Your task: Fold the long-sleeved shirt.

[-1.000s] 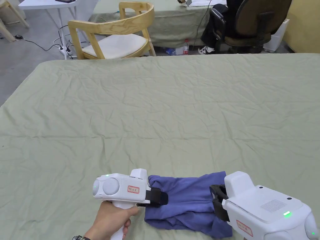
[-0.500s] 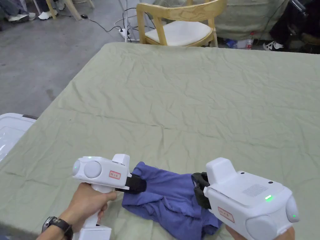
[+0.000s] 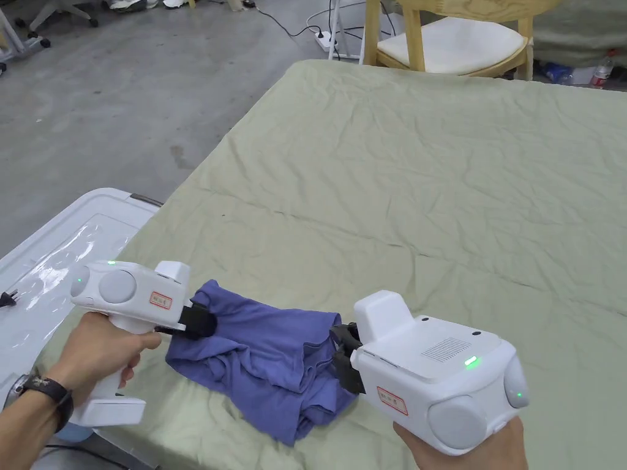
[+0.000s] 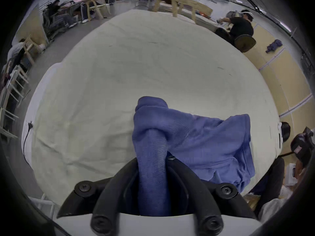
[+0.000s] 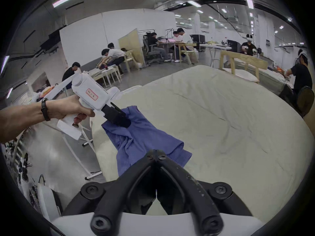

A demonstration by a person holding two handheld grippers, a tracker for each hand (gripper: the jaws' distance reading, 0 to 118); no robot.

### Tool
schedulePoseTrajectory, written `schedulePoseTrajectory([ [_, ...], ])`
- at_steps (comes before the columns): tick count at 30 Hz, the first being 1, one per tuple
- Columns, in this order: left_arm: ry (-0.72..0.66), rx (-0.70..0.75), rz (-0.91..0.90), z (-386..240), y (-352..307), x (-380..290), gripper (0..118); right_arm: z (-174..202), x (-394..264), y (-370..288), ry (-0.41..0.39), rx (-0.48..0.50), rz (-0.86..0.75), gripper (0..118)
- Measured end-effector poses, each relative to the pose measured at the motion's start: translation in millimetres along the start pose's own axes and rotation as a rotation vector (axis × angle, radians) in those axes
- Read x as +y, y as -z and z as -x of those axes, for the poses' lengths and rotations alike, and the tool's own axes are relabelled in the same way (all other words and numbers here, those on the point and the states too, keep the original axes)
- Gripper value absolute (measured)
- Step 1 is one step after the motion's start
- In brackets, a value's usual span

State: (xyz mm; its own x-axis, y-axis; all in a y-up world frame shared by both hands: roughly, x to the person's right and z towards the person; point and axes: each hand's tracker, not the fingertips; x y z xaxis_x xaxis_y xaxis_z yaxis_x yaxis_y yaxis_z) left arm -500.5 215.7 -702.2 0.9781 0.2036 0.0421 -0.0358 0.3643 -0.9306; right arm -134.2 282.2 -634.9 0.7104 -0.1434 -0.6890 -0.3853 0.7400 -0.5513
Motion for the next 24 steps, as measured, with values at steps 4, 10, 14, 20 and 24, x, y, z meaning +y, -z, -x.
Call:
schedulePoseTrajectory([
  [4, -0.009, 0.085, 0.02, 22.2, -4.2, -1.1, 12, 9.6, 5.3, 9.9, -0.011, 0.027, 0.004, 1],
  [10, 0.027, 0.154, 0.006, 35.5, -11.1, 0.8, 12, 10.2, 0.8, 14.1, -0.03, 0.035, 0.027, 1],
  [14, -0.008, 0.165, 0.059, 33.5, -3.4, 1.4, 20, 6.7, -3.1, 10.2, -0.013, 0.028, 0.034, 1],
  [20, -0.004, 0.249, -0.069, 11.4, -18.7, -8.5, 84, -0.8, -4.9, -7.8, -0.007, 0.012, 0.019, 1],
  [24, -0.048, 0.268, -0.216, -16.7, -50.8, -18.1, 86, -9.1, -7.1, -34.0, 0.005, -0.007, -0.013, 1],
])
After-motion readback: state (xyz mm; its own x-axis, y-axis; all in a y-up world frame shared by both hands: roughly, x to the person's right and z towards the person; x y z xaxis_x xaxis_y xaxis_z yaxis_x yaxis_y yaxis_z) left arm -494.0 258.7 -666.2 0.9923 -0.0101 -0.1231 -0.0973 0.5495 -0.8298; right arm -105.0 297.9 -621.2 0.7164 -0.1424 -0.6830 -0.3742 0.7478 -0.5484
